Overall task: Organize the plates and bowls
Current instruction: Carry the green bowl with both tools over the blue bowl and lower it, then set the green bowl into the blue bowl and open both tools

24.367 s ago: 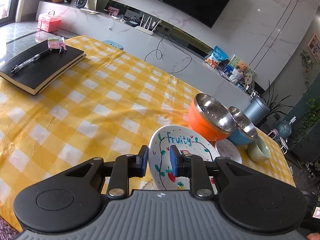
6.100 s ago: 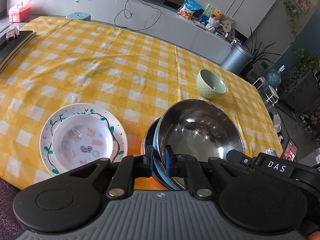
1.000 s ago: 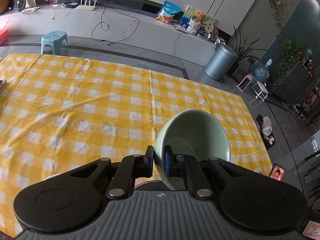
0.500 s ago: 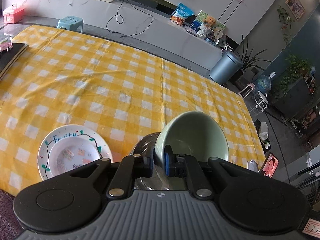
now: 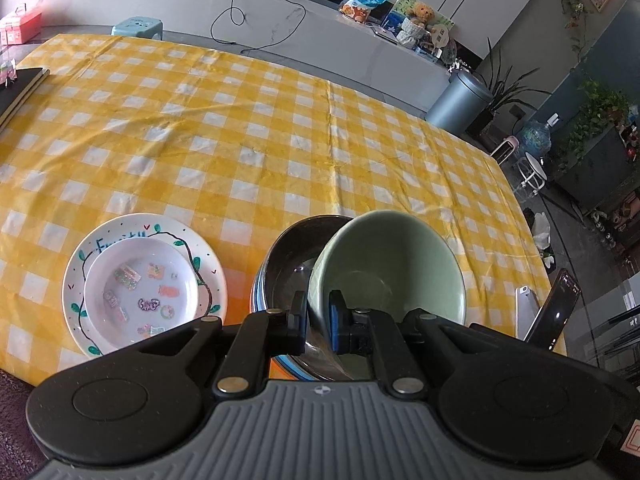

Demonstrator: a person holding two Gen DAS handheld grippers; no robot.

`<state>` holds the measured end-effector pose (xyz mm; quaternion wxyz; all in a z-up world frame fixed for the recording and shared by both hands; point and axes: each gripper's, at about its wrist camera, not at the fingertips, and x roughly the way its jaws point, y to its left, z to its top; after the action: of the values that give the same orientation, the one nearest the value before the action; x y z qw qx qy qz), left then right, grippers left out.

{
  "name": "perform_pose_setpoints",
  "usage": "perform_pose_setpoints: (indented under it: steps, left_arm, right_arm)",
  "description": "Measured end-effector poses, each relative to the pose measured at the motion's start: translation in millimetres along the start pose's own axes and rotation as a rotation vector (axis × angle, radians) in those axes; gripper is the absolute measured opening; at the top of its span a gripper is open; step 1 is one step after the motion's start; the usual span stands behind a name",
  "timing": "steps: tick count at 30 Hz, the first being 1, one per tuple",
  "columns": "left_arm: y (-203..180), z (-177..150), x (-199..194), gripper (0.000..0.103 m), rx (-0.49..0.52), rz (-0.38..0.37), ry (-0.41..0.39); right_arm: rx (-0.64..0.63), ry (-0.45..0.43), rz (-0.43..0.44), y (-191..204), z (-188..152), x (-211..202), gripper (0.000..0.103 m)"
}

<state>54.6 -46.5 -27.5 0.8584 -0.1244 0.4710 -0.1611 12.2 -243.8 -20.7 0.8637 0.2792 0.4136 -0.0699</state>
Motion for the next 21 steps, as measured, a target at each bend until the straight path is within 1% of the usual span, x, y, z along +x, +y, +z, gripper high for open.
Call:
perform_pose_setpoints:
  steps: [11,16,21]
  left_arm:
    - [-4,2,17,0.012,0.039,0.024,0.050]
    - [-5,2,20,0.012,0.051,0.040,0.058]
    - [-6,3,20,0.013,0.067,0.070,0.043]
  right_arm:
    - [0.007,0.036,-0.013,-7,1,17,0.008]
    - [0.000,0.045,-0.014,-7,2,23,0.008]
    - [-0.019,0.056,-0.020,-4,0,29,0.008]
